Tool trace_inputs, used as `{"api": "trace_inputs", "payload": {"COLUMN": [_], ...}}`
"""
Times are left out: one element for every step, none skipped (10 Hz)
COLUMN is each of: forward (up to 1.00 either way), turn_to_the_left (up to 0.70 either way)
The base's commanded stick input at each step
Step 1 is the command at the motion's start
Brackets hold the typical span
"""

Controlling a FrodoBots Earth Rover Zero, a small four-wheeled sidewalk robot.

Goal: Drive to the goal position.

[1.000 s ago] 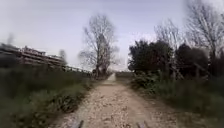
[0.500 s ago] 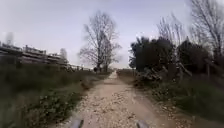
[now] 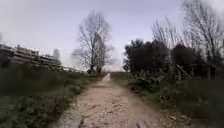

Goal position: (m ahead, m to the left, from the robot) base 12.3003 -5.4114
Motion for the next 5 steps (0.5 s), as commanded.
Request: {"api": "trace_inputs", "payload": {"forward": [0.70, 0.70, 0.70, 0.70, 0.70], "turn_to_the_left": [0.00, 0.00, 0.00, 0.00, 0.00]}}
